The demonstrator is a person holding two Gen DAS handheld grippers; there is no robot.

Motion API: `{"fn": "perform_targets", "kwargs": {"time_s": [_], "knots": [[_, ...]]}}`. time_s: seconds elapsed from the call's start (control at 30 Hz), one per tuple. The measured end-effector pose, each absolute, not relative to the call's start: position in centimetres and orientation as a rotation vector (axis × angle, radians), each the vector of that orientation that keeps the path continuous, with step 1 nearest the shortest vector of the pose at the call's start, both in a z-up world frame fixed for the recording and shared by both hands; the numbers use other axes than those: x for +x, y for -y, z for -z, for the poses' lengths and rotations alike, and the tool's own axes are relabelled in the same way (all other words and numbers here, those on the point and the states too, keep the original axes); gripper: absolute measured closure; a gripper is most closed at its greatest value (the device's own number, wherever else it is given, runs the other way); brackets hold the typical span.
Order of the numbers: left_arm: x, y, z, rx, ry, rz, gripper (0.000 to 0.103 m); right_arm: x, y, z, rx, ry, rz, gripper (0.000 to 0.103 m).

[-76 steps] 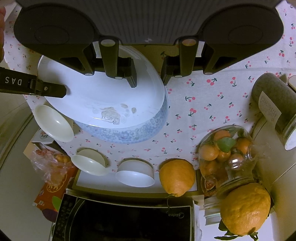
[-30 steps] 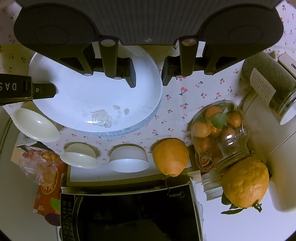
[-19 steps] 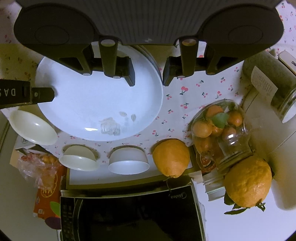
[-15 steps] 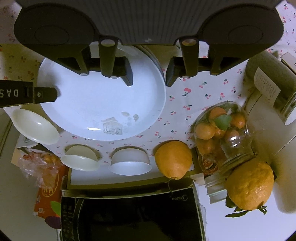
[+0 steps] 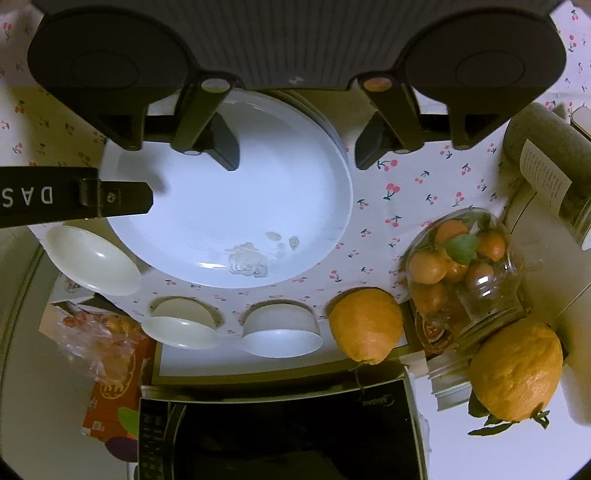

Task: Organize plates and bowls
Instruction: 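Open both grippers to release the white plate rim, then move both grippers toward the white bowl beside the microwave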

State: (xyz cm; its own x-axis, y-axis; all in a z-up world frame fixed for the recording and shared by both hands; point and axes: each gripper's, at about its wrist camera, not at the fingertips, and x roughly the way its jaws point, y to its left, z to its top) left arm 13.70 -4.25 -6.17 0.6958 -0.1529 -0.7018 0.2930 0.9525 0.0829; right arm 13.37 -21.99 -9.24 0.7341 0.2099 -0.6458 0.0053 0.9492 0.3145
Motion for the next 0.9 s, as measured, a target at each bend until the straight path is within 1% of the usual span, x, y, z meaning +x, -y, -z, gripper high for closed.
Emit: {"fn": "perform_targets", "kwargs": {"time_s": [0.03, 0.13, 0.2, 0.33, 0.43, 0.5, 0.6, 0.9], "knots": [[13.6, 4.3, 6.1, 0.195, -0.763, 0.253, 0.029, 13.3, 22.1, 9.2, 0.311, -0.742, -0.114, 0.047], [13.4, 4.3, 5.9, 0.2, -0.769, 0.263, 0.022, 13.0, 22.5, 9.0, 0.324, -0.738, -0.116, 0.041], [13.2, 4.4, 5.9, 0.208, -0.772, 0.27, 0.019, 12.8, 22.7, 8.9, 0.333, -0.735, -0.12, 0.034], [12.8, 4.5, 5.7, 0.221, -0.776, 0.277, 0.013, 12.1, 23.1, 8.6, 0.343, -0.737, -0.137, 0.03], [12.6, 4.5, 5.5, 0.22, -0.787, 0.284, 0.008, 11.5, 23.5, 8.4, 0.337, -0.738, -0.151, 0.025], [12.4, 4.5, 5.5, 0.22, -0.797, 0.29, 0.006, 11.1, 23.8, 8.2, 0.334, -0.735, -0.158, 0.023], [12.2, 4.5, 5.4, 0.216, -0.813, 0.297, 0.004, 10.5, 24.4, 8.1, 0.337, -0.732, -0.162, 0.017], [11.9, 4.0, 4.3, 0.143, -0.82, 0.29, 0.001, 8.4, 27.1, 8.3, 0.297, -0.744, -0.152, 0.016]]}}
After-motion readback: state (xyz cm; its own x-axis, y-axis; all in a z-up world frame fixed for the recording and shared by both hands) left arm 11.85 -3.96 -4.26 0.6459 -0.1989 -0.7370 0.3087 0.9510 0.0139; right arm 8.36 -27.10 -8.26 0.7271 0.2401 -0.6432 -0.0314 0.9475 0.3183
